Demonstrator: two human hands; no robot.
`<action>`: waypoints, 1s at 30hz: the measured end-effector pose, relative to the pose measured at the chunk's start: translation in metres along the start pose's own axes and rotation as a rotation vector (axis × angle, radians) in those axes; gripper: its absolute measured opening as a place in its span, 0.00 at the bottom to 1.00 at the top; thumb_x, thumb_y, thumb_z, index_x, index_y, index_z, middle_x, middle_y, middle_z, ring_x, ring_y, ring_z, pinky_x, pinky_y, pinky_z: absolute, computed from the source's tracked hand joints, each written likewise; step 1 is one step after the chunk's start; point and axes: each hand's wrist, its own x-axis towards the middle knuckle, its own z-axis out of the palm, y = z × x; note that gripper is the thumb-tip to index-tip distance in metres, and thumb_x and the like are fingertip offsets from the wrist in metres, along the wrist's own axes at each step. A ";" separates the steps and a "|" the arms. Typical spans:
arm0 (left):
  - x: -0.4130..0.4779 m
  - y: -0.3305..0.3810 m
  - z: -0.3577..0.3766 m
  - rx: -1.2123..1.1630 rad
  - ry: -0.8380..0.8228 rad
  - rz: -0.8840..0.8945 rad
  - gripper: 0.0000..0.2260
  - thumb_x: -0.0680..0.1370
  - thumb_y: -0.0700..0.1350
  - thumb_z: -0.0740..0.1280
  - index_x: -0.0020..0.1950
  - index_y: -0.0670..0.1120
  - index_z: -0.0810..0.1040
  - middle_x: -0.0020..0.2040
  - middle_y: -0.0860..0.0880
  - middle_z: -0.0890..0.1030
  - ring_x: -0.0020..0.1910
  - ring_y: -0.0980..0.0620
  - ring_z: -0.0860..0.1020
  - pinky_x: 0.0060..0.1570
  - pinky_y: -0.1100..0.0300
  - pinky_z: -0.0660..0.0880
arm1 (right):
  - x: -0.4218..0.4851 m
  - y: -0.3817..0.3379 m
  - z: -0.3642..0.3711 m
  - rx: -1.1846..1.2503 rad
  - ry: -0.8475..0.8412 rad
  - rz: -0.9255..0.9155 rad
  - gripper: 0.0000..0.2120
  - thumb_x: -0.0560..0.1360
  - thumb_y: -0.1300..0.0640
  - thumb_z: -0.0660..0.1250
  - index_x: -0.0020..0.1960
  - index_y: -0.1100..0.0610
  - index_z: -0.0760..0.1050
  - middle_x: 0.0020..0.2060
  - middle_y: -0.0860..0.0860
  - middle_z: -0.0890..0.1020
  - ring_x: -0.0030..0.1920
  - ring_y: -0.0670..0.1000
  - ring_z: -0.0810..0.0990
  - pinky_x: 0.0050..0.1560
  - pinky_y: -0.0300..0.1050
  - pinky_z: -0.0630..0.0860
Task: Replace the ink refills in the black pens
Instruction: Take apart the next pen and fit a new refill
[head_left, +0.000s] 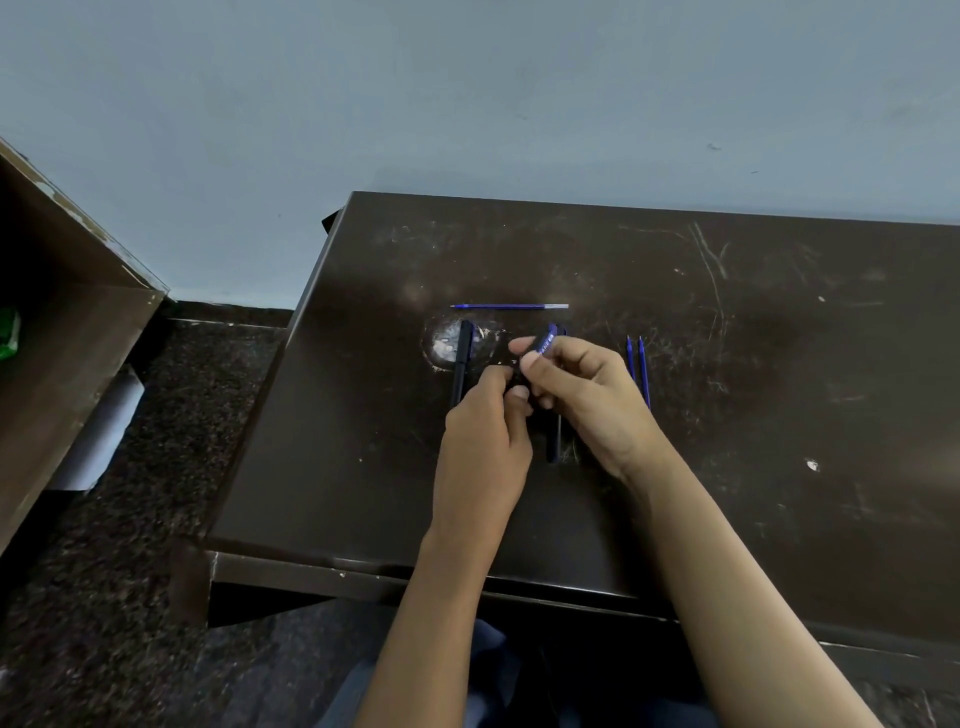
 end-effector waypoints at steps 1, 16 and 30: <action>0.000 0.000 0.000 0.010 -0.006 0.009 0.07 0.82 0.45 0.58 0.51 0.47 0.75 0.40 0.53 0.79 0.38 0.58 0.78 0.36 0.69 0.73 | 0.001 0.000 -0.001 0.028 0.036 -0.016 0.09 0.76 0.62 0.67 0.54 0.63 0.80 0.34 0.51 0.78 0.33 0.45 0.73 0.38 0.36 0.73; -0.001 0.008 -0.007 0.090 -0.014 -0.182 0.17 0.80 0.58 0.56 0.34 0.52 0.67 0.27 0.53 0.68 0.28 0.56 0.68 0.29 0.61 0.62 | 0.001 -0.001 0.002 0.079 0.018 -0.022 0.05 0.77 0.62 0.65 0.50 0.60 0.80 0.35 0.50 0.80 0.33 0.44 0.73 0.39 0.37 0.73; 0.000 0.008 -0.016 -0.062 0.134 -0.330 0.20 0.82 0.55 0.52 0.38 0.47 0.74 0.29 0.53 0.72 0.27 0.57 0.71 0.27 0.68 0.65 | 0.006 -0.004 -0.013 -0.211 0.334 -0.206 0.05 0.74 0.67 0.67 0.48 0.59 0.76 0.36 0.49 0.77 0.36 0.47 0.73 0.43 0.39 0.73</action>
